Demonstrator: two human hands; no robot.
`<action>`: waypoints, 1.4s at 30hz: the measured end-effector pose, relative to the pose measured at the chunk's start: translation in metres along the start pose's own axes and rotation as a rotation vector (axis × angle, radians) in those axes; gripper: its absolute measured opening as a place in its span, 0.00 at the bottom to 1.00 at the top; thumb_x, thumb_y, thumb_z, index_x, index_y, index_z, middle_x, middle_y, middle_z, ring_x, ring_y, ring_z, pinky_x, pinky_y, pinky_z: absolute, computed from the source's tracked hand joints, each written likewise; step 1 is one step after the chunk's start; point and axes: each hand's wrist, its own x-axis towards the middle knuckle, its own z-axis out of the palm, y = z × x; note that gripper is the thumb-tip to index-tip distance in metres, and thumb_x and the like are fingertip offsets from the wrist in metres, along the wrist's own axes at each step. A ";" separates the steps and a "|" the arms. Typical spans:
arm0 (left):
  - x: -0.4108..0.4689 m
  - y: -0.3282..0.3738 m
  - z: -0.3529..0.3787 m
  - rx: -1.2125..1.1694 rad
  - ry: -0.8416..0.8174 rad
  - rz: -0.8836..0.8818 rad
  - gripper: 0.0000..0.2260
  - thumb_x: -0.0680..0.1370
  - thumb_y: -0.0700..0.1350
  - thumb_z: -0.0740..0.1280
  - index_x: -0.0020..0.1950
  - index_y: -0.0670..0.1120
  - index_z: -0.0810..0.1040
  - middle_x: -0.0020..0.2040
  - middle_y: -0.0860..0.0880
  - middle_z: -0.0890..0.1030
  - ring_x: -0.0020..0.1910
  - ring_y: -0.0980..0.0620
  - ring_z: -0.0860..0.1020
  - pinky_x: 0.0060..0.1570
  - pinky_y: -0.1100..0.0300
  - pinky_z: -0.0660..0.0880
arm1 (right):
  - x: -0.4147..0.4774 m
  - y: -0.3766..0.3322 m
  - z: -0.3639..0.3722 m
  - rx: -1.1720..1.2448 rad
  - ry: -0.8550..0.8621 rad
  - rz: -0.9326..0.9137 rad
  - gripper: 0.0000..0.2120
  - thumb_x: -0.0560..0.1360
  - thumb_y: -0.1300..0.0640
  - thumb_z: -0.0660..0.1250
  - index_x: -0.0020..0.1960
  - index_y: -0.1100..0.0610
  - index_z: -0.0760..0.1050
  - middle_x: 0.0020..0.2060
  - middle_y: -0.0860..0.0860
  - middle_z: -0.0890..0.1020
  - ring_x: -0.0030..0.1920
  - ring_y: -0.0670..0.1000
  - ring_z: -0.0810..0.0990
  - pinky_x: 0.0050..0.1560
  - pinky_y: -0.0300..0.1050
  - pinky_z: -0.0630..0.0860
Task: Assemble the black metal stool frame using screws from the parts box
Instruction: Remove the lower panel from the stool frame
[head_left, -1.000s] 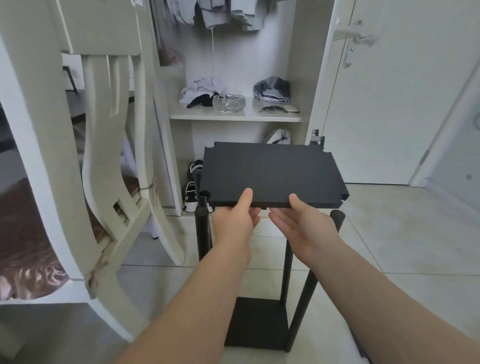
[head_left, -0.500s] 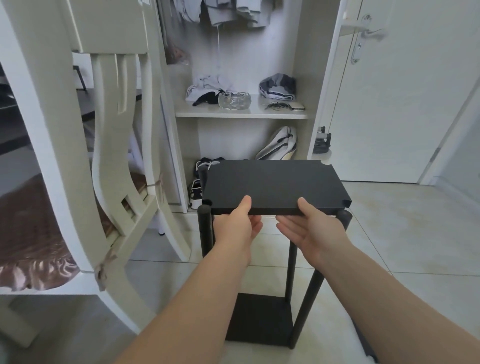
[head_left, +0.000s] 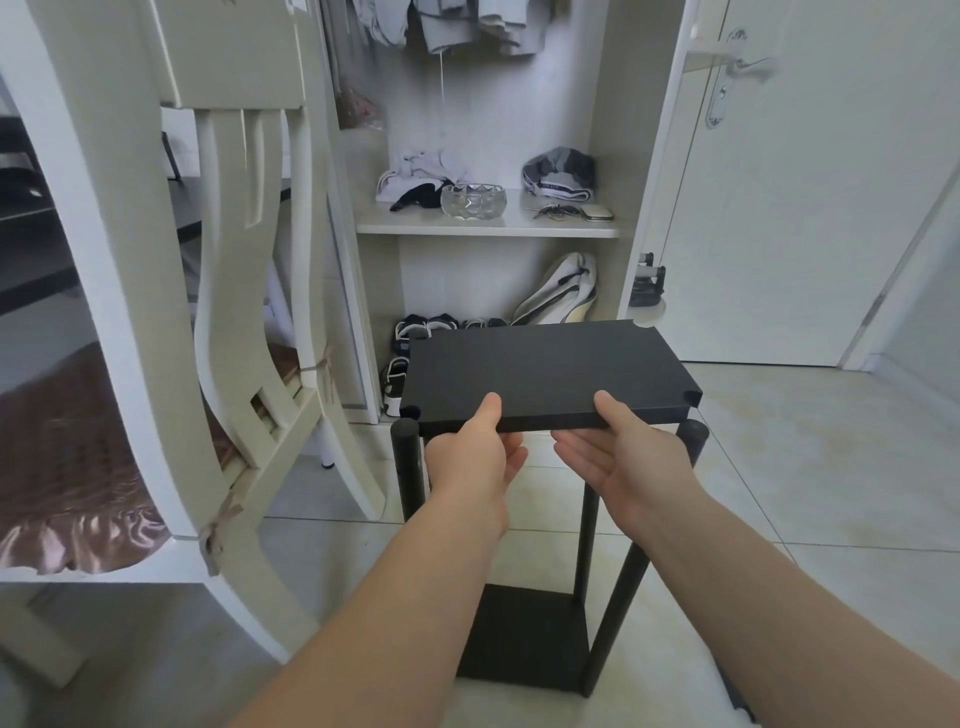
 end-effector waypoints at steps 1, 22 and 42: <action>-0.001 0.000 -0.001 0.000 0.006 -0.002 0.10 0.78 0.47 0.73 0.55 0.44 0.77 0.48 0.44 0.84 0.40 0.51 0.82 0.39 0.59 0.82 | -0.001 0.000 0.000 -0.001 -0.001 0.000 0.08 0.81 0.58 0.68 0.54 0.63 0.77 0.40 0.60 0.87 0.43 0.59 0.88 0.35 0.44 0.83; 0.008 0.008 -0.016 0.090 0.055 -0.029 0.12 0.78 0.46 0.72 0.58 0.43 0.77 0.52 0.42 0.83 0.42 0.49 0.82 0.36 0.58 0.81 | -0.002 0.018 0.010 0.020 0.032 0.100 0.09 0.81 0.58 0.68 0.55 0.64 0.76 0.40 0.62 0.86 0.42 0.59 0.88 0.34 0.45 0.83; -0.020 0.012 -0.024 0.073 -0.018 0.160 0.11 0.78 0.51 0.71 0.52 0.45 0.78 0.46 0.47 0.83 0.41 0.52 0.83 0.43 0.59 0.82 | -0.025 0.013 0.006 0.164 -0.135 0.078 0.12 0.81 0.59 0.67 0.61 0.65 0.75 0.45 0.66 0.86 0.47 0.61 0.87 0.38 0.47 0.84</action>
